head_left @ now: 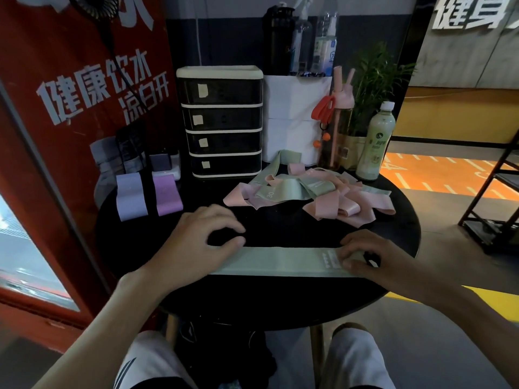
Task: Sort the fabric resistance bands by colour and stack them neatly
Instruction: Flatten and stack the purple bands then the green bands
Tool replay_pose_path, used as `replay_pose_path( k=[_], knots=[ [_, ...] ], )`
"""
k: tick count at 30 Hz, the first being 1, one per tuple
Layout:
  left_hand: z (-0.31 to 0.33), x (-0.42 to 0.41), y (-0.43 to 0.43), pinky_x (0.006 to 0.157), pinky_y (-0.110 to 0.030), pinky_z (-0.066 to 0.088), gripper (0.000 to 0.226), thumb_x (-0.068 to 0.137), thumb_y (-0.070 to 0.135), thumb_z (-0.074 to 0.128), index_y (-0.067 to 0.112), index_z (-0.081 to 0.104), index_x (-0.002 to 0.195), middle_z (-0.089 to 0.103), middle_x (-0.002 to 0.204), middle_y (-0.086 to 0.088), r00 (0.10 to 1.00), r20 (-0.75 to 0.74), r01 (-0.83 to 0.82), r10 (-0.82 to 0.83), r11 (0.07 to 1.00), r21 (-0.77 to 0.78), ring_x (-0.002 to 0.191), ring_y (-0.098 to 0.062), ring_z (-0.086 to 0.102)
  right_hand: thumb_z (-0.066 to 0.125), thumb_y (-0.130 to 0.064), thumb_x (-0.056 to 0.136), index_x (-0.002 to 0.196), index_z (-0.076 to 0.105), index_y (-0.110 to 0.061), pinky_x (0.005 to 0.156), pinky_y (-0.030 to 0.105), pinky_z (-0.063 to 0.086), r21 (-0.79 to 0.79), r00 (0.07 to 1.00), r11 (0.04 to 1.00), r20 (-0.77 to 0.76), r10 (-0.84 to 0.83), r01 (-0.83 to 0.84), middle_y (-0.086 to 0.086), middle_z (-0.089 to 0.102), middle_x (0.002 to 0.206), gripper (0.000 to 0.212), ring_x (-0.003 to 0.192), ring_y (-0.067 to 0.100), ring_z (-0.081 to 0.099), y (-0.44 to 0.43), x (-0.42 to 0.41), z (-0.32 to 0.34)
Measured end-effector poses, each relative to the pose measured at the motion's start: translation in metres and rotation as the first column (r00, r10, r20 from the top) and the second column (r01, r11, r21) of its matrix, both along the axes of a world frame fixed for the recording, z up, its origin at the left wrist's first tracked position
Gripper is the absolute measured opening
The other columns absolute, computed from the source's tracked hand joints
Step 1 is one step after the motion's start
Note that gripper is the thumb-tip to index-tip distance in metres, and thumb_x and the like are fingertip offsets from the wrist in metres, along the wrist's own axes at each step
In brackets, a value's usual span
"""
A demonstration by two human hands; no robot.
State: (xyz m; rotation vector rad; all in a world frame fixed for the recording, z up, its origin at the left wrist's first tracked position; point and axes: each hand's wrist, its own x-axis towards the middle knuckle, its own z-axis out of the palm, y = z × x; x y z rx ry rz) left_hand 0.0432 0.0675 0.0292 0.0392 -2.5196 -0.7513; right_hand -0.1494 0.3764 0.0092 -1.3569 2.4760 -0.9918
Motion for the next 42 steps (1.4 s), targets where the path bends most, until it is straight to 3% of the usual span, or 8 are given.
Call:
replay_pose_path(
  k=[6,14,17,20,23,26,32,42],
  knots=[
    [-0.014,-0.05,0.037,0.086,-0.04,0.052,0.029,0.078,0.059,0.057,0.035,0.069,0.091,0.061,0.096,0.016,0.978,0.19,0.077,-0.089,0.995,0.07,0.093,-0.002,0.061,0.074,-0.021,0.084,0.093,0.069,-0.03,0.086,0.01,0.041,0.04,0.996,0.996,-0.05,0.076,-0.074,-0.011,0.057,0.112,0.014,0.11,0.002,0.053,0.0,-0.002,0.005],
    [-0.031,-0.051,0.038,0.086,-0.037,0.049,0.023,0.086,0.057,0.057,0.038,0.064,0.097,0.057,0.096,0.015,0.968,0.248,0.046,-0.039,0.999,-0.021,0.094,-0.001,0.055,0.064,-0.02,0.092,0.086,0.069,-0.021,0.073,0.013,0.043,-0.03,0.994,0.997,-0.083,0.067,-0.07,-0.016,0.063,0.083,0.008,0.085,-0.001,0.06,-0.059,-0.019,0.042],
    [-0.031,-0.052,0.037,0.086,-0.038,0.049,0.035,0.08,0.067,0.049,0.04,0.063,0.098,0.058,0.098,0.016,0.963,0.268,0.045,-0.038,0.999,-0.02,0.096,-0.001,0.055,0.064,-0.025,0.092,0.1,0.069,-0.017,0.071,-0.006,0.03,0.026,0.977,1.0,-0.213,-0.013,0.018,-0.019,0.056,0.091,0.012,0.095,-0.018,0.052,-0.102,-0.038,0.055],
    [-0.03,-0.053,0.037,0.086,-0.037,0.049,0.032,0.082,0.065,0.05,0.039,0.064,0.097,0.058,0.097,0.016,0.962,0.268,0.052,-0.044,0.998,-0.02,0.095,0.0,0.055,0.062,-0.032,0.093,0.124,0.06,-0.017,0.062,-0.008,0.025,0.055,0.958,0.99,-0.265,-0.108,0.126,-0.006,0.059,0.115,0.034,0.113,0.01,0.056,-0.136,-0.056,0.06],
    [-0.028,-0.054,0.036,0.086,-0.037,0.049,0.033,0.082,0.065,0.05,0.039,0.064,0.097,0.058,0.097,0.016,0.961,0.274,0.053,-0.046,0.998,-0.017,0.094,0.0,0.054,0.058,-0.032,0.096,0.14,0.047,-0.019,0.066,0.005,0.025,0.09,0.953,0.975,-0.246,-0.174,0.201,0.004,0.055,0.135,0.048,0.126,0.022,0.049,-0.155,-0.069,0.058],
    [-0.029,-0.054,0.035,0.086,-0.036,0.048,0.031,0.084,0.064,0.052,0.039,0.063,0.099,0.057,0.097,0.016,0.959,0.28,0.051,-0.042,0.998,-0.026,0.094,0.0,0.054,0.057,-0.033,0.095,0.136,0.051,-0.022,0.093,0.03,0.035,0.127,0.94,0.963,-0.279,-0.194,0.237,0.005,0.058,0.13,0.044,0.124,0.026,0.051,-0.165,-0.084,0.05],
    [-0.028,-0.053,0.035,0.084,-0.035,0.048,0.029,0.084,0.062,0.054,0.038,0.063,0.098,0.056,0.096,0.015,0.96,0.274,0.056,-0.05,0.998,-0.014,0.093,-0.001,0.054,0.067,-0.028,0.086,0.107,0.069,-0.025,0.093,0.044,0.047,0.116,0.941,0.964,-0.27,-0.203,0.241,0.002,0.065,0.111,0.022,0.106,0.024,0.059,-0.169,-0.095,0.042],
    [-0.029,-0.053,0.036,0.087,-0.035,0.048,0.035,0.08,0.066,0.051,0.039,0.063,0.098,0.056,0.095,0.015,0.964,0.266,0.032,-0.03,0.999,-0.006,0.092,-0.001,0.055,0.065,-0.014,0.081,0.108,0.071,-0.025,0.065,0.02,0.037,0.069,0.935,0.992,-0.346,-0.074,0.104,-0.008,0.062,0.097,0.03,0.087,0.009,0.056,-0.157,-0.084,0.032]
  ],
)
